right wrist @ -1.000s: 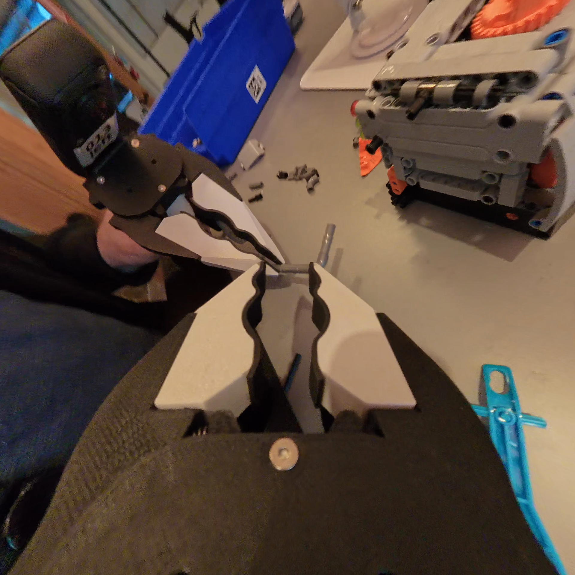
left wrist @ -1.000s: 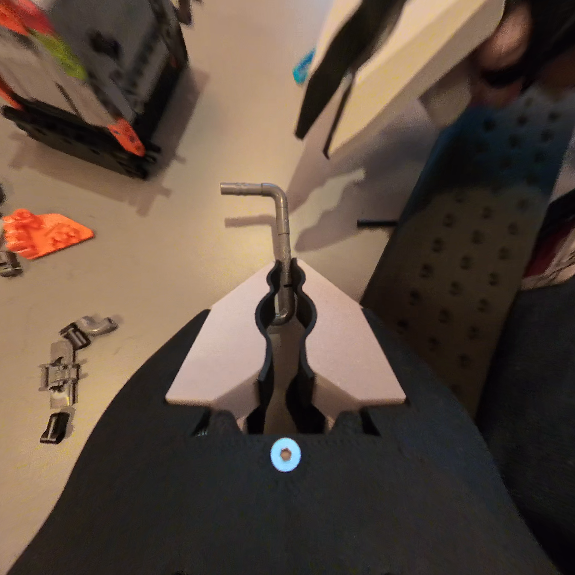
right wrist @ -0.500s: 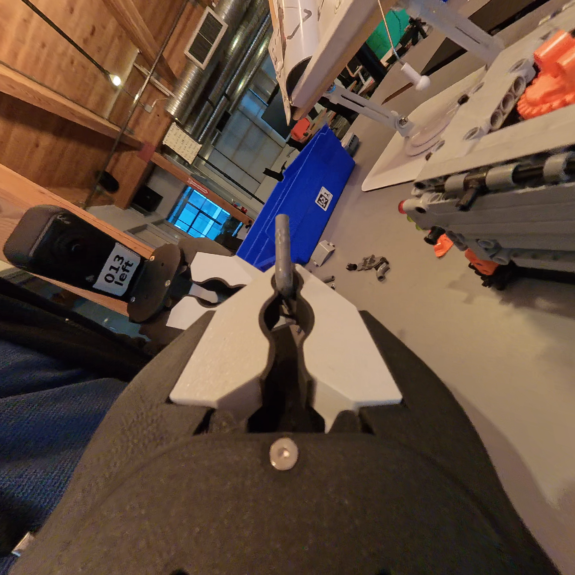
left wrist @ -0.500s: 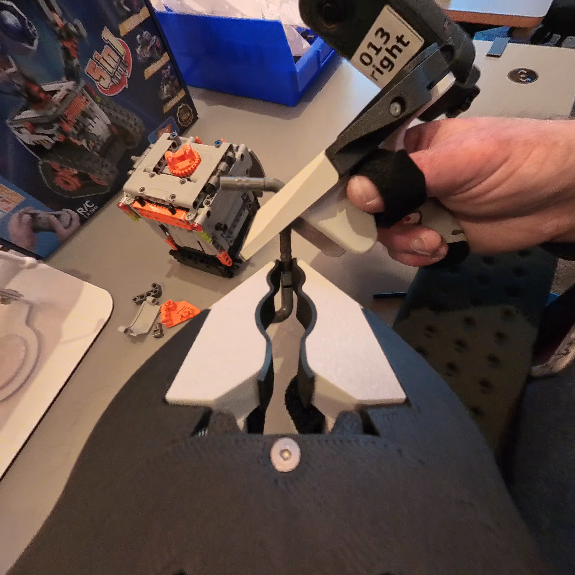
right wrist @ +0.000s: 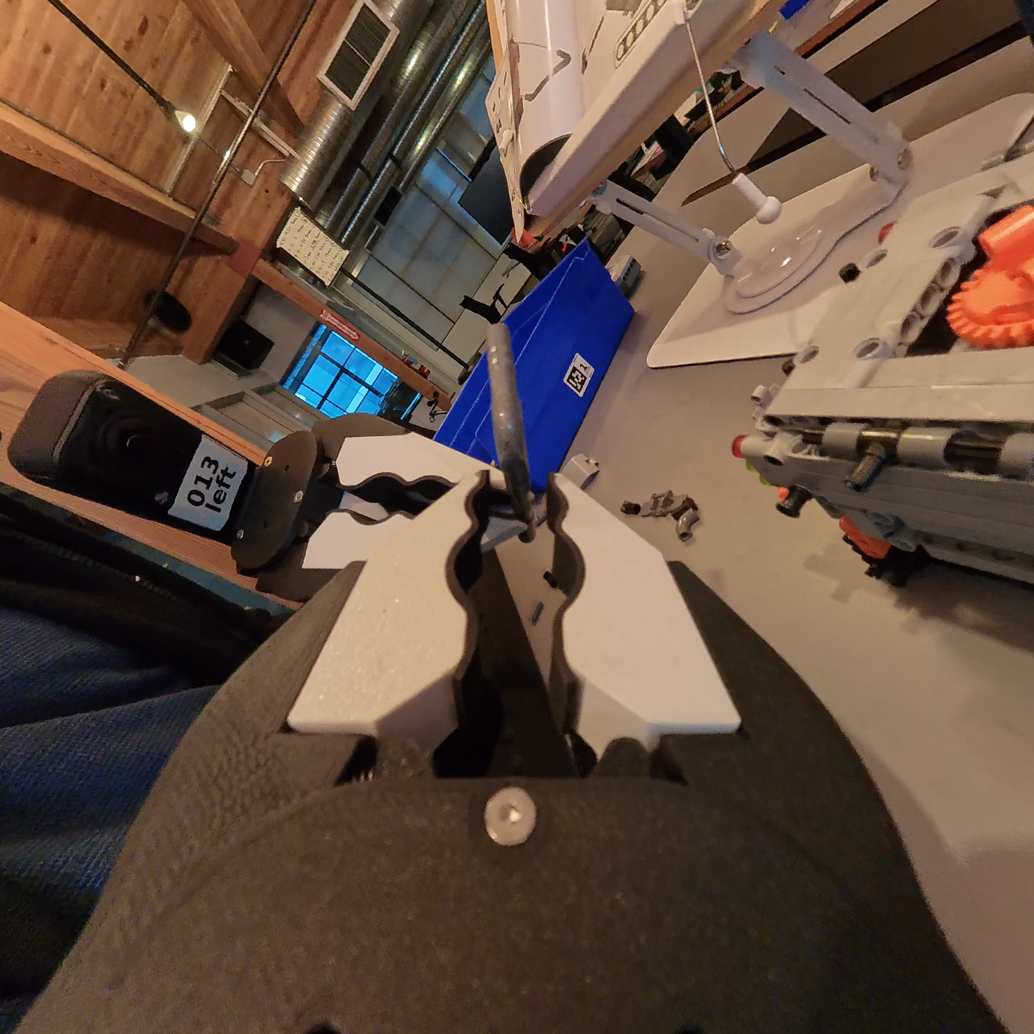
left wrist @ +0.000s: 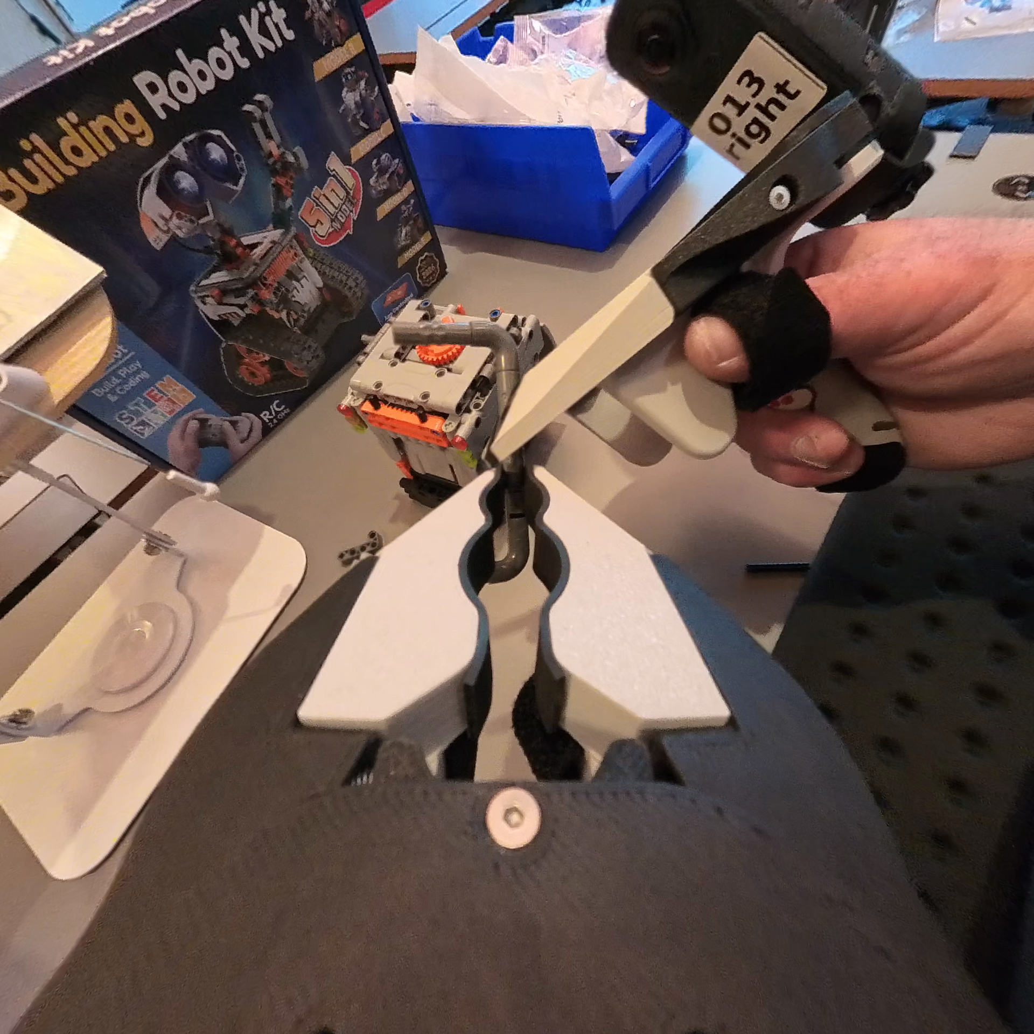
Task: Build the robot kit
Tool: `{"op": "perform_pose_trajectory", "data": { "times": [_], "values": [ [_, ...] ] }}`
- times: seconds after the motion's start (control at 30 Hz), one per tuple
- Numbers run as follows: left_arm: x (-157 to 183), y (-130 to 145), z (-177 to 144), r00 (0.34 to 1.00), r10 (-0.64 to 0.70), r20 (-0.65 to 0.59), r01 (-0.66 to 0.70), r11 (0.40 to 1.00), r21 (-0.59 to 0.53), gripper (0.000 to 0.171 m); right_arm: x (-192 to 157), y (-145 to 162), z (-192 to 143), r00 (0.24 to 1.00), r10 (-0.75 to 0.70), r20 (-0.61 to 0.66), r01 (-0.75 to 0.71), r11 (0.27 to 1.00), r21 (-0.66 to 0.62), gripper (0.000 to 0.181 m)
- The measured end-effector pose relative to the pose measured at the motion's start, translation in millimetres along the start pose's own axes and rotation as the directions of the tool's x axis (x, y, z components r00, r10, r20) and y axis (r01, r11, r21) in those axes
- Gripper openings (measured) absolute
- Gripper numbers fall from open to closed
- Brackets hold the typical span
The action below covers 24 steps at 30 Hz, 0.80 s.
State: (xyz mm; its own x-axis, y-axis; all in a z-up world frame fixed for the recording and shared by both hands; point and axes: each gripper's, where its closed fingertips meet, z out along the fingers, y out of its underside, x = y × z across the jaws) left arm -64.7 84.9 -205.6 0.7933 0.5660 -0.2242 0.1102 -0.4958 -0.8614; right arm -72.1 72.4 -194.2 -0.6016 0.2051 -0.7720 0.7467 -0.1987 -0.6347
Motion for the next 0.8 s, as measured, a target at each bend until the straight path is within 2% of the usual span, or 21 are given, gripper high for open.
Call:
{"op": "perform_pose_trajectory", "data": {
  "times": [0.03,0.07,0.37,0.5,0.6,0.7,0.8],
  "values": [
    [1,-1,1,1.000,0.005,-0.004,-0.005,1.000,-0.001,0.005,0,-1,1,1.000,-0.014,-0.010,0.014,1.000,0.003,0.006],
    [1,-1,2,1.000,0.006,-0.008,-0.006,1.000,0.002,0.005,1,-2,2,0.999,-0.031,-0.025,0.032,0.999,0.008,0.004],
    [-4,-6,0,1.000,-0.007,-0.004,0.007,0.999,0.033,0.005,-2,-8,6,0.998,-0.059,-0.002,0.059,0.998,-0.029,0.004],
    [-4,-13,-7,0.996,-0.036,-0.081,0.043,0.995,0.086,0.018,-4,-13,3,0.998,-0.059,0.023,0.061,0.997,-0.056,0.004],
    [-9,-23,-20,0.981,-0.096,-0.166,0.121,0.981,0.151,0.027,-4,-18,-4,0.998,-0.037,0.055,0.041,0.996,-0.081,0.004],
    [-22,-35,-31,0.967,-0.120,-0.224,0.167,0.964,0.207,0.031,-4,-21,-14,0.996,-0.016,0.085,0.026,0.993,-0.116,0.004],
    [-31,-42,-29,0.953,-0.101,-0.286,0.164,0.965,0.203,0.032,-6,-16,-22,0.993,-0.025,0.115,0.048,0.979,-0.199,0.003]
  ]
}}
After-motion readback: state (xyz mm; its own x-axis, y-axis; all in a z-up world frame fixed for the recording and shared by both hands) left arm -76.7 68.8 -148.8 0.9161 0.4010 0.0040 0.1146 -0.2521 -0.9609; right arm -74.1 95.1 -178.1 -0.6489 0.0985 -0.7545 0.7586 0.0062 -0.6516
